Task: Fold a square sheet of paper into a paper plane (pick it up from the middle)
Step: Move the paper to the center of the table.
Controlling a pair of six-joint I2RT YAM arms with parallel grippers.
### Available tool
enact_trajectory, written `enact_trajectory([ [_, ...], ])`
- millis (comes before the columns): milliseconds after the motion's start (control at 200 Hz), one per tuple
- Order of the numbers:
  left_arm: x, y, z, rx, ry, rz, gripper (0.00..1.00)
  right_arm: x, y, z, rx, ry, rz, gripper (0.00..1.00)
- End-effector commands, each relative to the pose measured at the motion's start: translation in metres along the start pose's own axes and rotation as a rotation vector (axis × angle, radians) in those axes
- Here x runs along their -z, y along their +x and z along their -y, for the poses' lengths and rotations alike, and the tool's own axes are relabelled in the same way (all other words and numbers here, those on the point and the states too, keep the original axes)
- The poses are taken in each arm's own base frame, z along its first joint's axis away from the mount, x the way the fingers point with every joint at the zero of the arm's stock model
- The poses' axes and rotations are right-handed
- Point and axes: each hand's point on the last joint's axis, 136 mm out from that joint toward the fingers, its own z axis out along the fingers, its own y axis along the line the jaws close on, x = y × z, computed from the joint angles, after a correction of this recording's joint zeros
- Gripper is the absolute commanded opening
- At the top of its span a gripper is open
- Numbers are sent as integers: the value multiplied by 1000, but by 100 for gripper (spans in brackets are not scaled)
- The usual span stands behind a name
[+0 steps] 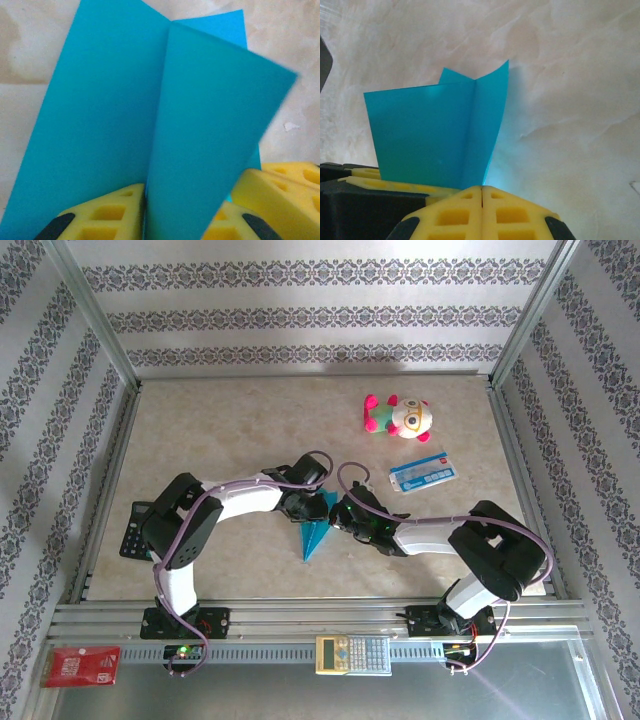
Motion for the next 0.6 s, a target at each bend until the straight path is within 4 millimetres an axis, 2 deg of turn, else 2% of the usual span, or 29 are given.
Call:
enact_trajectory([
  [0,-2,-2,-16,-13,-106,22,17,0,-5,2,-26,-26,8,3],
  [145,-1,-12,-19,-9,-149,52,9,8,-18,0,-34,-64,10,15],
  [235,8,-26,-23,-31,-211,96,8,20,-29,0,-34,-87,36,20],
  [325,14,-43,-25,-33,-244,122,7,31,-40,7,-44,-91,61,21],
  [595,-10,-72,-21,-22,-266,78,12,54,-56,32,-73,-87,91,22],
])
